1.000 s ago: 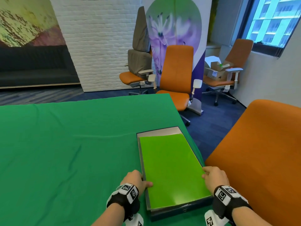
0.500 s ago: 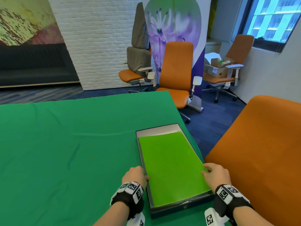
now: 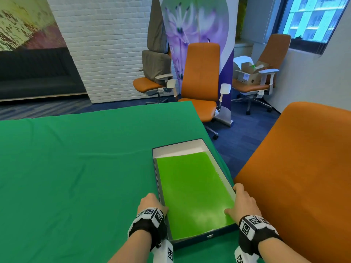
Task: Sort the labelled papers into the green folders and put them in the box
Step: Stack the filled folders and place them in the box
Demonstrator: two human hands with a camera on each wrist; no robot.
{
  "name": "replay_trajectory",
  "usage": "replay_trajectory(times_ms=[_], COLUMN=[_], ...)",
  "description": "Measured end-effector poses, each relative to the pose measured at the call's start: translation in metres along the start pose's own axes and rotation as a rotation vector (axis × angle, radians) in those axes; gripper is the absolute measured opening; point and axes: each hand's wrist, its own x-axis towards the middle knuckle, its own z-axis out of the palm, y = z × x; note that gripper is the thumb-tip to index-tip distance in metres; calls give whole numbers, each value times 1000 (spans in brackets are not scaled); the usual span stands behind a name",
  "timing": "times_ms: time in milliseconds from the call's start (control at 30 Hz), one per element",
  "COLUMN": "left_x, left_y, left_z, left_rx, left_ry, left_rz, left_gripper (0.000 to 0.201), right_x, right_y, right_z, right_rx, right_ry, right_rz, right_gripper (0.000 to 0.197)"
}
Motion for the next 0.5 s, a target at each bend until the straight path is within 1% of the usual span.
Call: replay_trajectory(times_ms=[67, 167, 200, 233, 267, 300, 333, 367, 400, 433, 467, 500], left_x=[4, 8, 9, 10, 9, 7, 7, 7, 6, 4, 2, 2], left_y=[0, -6, -9, -12, -15, -19, -25, -31, -36, -40, -41, -41], left_z=[-3, -14, -17, -20, -22, -24, -23, -19, -17, -15, -13, -12], left_rx=[42, 62, 64, 72, 72, 58, 34, 8, -8, -2, 12, 21], left_ry=[17, 62, 68, 69, 58, 41, 17, -1, -25, -31, -33, -24], left_rz=[22, 45, 49, 62, 64, 80, 86, 95, 84, 80, 58, 49], left_gripper=[32, 31, 32, 32, 27, 19, 26, 42, 53, 55, 49, 39], right_x=[0, -9, -12, -16, -18, -21, -23, -24, -25, -26, -26, -27], right_y=[-1, -3, -4, -6, -7, -9, -9, -9, -9, -9, -8, -8], right_z=[-3, -6, -4, -1, 2, 5, 9, 14, 17, 21, 22, 23], right_rx=[11, -21, -58, -81, -89, -92, -103, -124, -164, -189, -202, -207], right_ry=[-5, 25, 25, 22, 17, 12, -8, -33, -72, -100, -121, -141], right_rz=[0, -65, -99, -125, -137, -140, -132, -134, -134, -135, -124, -121], right_gripper=[55, 27, 21, 18, 16, 15, 18, 27, 37, 44, 47, 47])
